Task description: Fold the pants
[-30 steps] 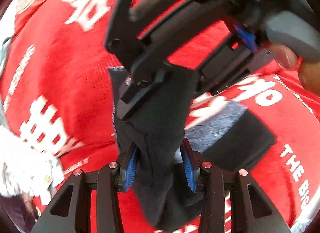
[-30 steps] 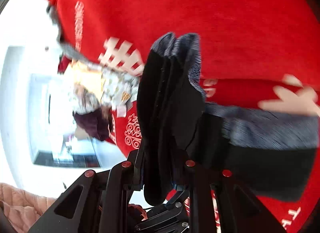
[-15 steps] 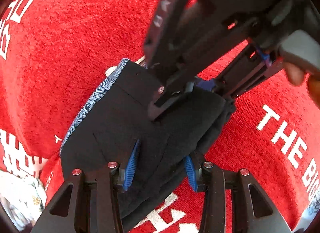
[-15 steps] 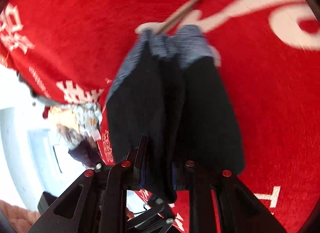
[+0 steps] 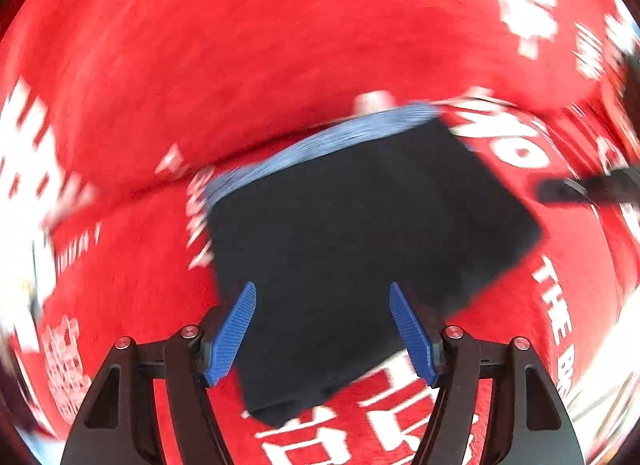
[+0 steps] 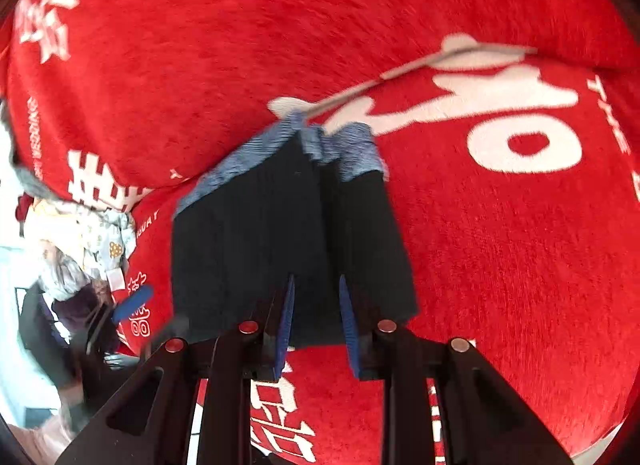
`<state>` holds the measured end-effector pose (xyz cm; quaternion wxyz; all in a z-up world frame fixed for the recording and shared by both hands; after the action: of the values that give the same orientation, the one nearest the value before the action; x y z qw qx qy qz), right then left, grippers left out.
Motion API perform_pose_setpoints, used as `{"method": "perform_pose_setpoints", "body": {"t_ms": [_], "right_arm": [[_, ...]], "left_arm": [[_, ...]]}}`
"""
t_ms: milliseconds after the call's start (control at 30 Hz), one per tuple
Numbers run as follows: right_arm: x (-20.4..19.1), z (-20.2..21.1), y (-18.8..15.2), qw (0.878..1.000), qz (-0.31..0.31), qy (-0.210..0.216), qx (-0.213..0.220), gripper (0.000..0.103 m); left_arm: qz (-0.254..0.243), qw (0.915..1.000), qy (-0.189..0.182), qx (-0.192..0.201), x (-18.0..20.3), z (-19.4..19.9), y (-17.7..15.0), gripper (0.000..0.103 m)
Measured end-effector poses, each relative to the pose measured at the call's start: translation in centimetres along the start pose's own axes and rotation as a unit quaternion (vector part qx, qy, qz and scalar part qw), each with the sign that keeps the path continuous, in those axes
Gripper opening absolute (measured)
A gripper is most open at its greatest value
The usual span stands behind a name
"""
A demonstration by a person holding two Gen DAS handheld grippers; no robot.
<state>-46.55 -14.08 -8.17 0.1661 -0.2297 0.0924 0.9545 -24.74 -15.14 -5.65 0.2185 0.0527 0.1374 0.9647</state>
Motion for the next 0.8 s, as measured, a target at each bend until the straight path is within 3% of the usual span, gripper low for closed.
{"method": "perform_pose_setpoints", "body": {"t_ms": [133, 233, 600, 800], "right_arm": [[-2.2, -1.0, -1.4, 0.999, 0.047, -0.023, -0.006, 0.027], [-2.5, -4.2, -3.2, 0.994, 0.064, -0.08, -0.043, 0.027], [-2.0, -4.9, -5.2, 0.986, 0.053, -0.146, -0.058, 0.027], [-2.4, -3.5, -6.1, 0.984, 0.029, -0.17, -0.038, 0.027]], "left_arm": [[0.076, 0.9953, -0.01, -0.058, -3.2, -2.4, -2.8, 0.071], [0.106, 0.991, -0.034, -0.075, -3.9, -2.3, -4.7, 0.071], [0.115, 0.9888, -0.039, -0.087, -8.4, -1.5, -4.2, 0.071], [0.097, 0.989, -0.049, -0.101, -9.2, -1.8, -3.3, 0.071]]}}
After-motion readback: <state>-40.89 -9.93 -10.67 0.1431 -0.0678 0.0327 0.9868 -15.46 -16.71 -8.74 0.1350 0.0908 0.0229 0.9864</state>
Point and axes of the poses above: each gripper's, at about its wrist camera, not at the fingertips, and z roughly against the way its jaws point, x to its right, y to its top, the point moved 9 cm from there along -z, roughly the way its jaws point, and after that the axes turned 4 degrees about -y, right-handed, at the moved point
